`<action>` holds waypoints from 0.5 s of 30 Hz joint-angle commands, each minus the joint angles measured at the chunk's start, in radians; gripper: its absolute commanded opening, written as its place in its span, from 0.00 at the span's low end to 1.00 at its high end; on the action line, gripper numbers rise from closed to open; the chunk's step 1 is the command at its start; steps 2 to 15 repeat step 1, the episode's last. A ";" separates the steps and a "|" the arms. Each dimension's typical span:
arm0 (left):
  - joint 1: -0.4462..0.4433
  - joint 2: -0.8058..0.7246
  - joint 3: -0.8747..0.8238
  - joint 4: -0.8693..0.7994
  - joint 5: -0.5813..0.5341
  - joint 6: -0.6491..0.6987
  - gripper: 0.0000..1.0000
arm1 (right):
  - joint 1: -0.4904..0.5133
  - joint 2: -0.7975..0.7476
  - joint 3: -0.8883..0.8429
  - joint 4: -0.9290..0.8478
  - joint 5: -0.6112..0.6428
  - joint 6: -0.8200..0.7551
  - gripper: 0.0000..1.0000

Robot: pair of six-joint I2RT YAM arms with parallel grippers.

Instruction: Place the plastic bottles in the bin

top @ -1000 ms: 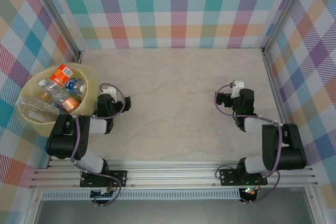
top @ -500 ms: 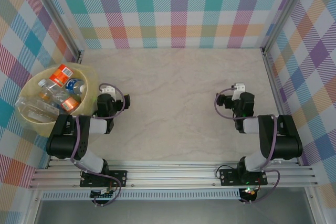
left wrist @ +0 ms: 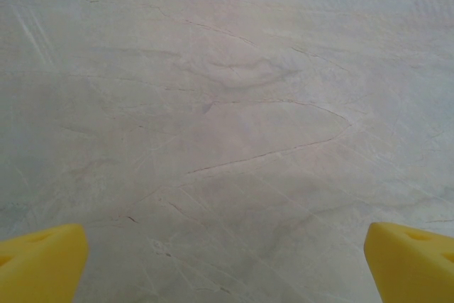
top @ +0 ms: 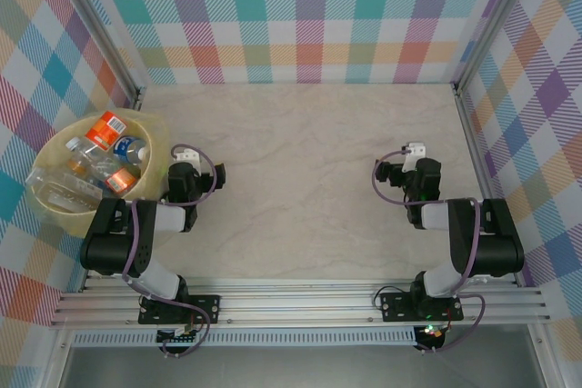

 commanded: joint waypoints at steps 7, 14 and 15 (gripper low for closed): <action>-0.003 -0.002 -0.001 0.025 -0.032 -0.003 1.00 | -0.005 0.004 0.005 0.008 0.003 0.010 1.00; -0.003 -0.002 -0.001 0.025 -0.032 -0.003 1.00 | -0.005 0.004 0.005 0.008 0.003 0.010 1.00; -0.003 -0.002 -0.001 0.025 -0.032 -0.003 1.00 | -0.005 0.004 0.005 0.008 0.003 0.010 1.00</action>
